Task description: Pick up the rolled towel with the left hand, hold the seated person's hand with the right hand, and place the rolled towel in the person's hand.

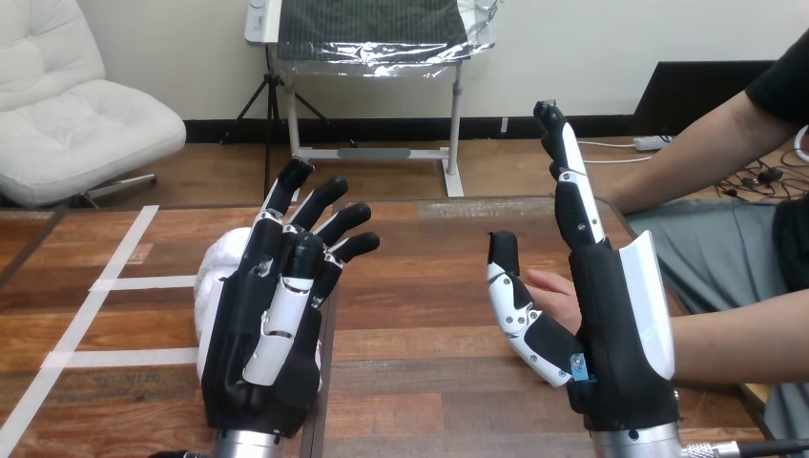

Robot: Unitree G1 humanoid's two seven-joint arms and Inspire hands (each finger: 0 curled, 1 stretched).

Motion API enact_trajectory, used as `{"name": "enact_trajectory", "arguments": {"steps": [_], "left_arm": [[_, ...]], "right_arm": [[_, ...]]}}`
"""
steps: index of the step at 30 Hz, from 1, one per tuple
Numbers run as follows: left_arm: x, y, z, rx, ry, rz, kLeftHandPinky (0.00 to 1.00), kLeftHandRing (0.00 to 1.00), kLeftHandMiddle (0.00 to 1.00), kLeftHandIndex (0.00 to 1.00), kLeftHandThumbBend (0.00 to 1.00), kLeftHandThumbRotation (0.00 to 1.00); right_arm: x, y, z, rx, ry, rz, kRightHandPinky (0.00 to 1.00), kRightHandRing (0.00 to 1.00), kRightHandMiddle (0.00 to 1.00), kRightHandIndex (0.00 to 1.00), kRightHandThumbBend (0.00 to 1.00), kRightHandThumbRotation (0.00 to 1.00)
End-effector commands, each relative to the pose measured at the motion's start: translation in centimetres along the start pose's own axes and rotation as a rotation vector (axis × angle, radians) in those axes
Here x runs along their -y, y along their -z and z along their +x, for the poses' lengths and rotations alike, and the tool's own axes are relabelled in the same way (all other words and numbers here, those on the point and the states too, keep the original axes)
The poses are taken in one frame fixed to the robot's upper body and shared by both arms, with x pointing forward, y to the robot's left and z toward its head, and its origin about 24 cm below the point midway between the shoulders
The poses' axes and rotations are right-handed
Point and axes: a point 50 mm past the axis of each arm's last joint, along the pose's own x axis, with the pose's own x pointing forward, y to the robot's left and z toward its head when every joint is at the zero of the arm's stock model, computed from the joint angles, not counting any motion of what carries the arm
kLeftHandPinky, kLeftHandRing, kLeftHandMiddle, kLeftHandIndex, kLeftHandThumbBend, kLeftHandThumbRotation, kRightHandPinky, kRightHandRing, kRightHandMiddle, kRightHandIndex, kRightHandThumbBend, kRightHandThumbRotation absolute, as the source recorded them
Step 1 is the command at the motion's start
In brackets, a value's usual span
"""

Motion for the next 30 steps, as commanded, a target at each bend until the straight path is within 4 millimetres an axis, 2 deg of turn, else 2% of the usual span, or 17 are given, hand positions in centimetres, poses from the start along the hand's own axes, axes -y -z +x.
{"name": "enact_trajectory", "arguments": {"steps": [1,19,30], "left_arm": [[1.69,-0.04,1.28,0.077,0.012,-0.068,0.69,0.76,0.82,0.89,0.44,0.44],[1.81,-0.16,1.34,0.083,0.001,-0.059,0.68,0.75,0.82,0.89,0.45,0.43],[1.97,-0.37,1.14,0.106,-0.047,0.134,0.64,0.73,0.81,0.89,0.5,0.44]], "right_arm": [[0.23,-0.65,1.15,0.056,0.032,0.013,1.0,1.0,1.0,1.0,0.0,0.0],[0.3,-0.68,1.1,0.049,0.034,0.01,1.0,1.0,1.0,1.0,0.0,0.0],[0.35,-0.63,1.02,0.047,0.032,0.007,1.0,1.0,1.0,1.0,0.0,0.0]]}}
